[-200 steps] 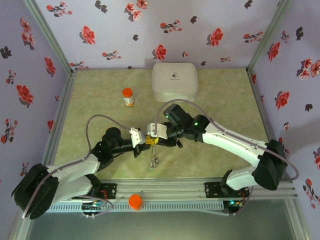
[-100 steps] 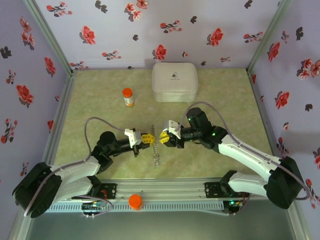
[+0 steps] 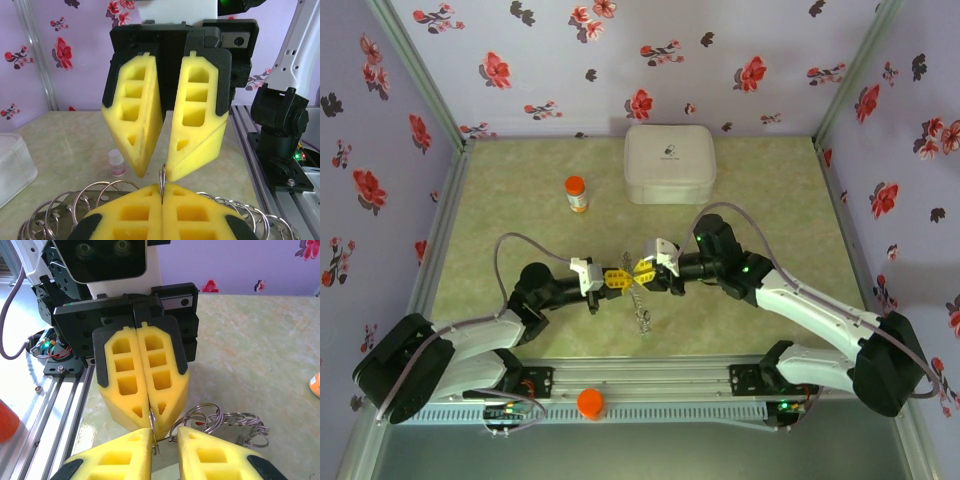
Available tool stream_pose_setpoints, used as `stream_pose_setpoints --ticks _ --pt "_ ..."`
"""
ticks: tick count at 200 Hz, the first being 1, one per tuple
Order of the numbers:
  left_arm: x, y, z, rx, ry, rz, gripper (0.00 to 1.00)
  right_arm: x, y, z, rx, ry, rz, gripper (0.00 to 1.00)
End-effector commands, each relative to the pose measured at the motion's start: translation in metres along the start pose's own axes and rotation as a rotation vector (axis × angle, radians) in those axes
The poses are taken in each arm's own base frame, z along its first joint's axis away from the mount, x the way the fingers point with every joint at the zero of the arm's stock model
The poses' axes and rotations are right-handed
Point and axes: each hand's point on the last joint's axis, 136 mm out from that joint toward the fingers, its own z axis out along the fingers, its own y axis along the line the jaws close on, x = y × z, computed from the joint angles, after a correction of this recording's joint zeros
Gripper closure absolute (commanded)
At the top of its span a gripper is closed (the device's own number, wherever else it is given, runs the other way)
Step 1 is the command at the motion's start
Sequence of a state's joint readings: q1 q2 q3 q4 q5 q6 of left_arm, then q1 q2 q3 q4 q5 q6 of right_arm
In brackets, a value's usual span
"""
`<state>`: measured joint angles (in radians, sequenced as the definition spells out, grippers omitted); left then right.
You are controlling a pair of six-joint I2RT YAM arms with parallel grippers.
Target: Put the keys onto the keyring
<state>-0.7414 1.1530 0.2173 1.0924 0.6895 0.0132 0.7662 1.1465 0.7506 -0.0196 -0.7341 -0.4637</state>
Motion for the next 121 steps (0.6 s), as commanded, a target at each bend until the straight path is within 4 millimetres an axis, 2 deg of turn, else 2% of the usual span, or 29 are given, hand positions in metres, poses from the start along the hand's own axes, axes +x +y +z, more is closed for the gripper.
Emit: stream_pose_setpoints --ticks 1,43,79,121 --pt "-0.026 -0.004 0.002 0.026 -0.086 0.059 1.00 0.006 0.004 0.001 -0.004 0.015 -0.004 0.78" --pt "-0.028 -0.004 0.001 0.026 -0.091 0.062 1.00 0.007 0.011 -0.001 -0.032 0.011 0.012 0.79" --pt "-0.030 -0.003 0.002 0.026 -0.094 0.063 1.00 0.001 0.009 0.003 -0.039 -0.008 0.008 0.82" --pt "-0.030 -0.003 0.002 0.026 -0.101 0.065 1.00 -0.004 0.009 0.007 -0.054 -0.023 0.001 0.93"
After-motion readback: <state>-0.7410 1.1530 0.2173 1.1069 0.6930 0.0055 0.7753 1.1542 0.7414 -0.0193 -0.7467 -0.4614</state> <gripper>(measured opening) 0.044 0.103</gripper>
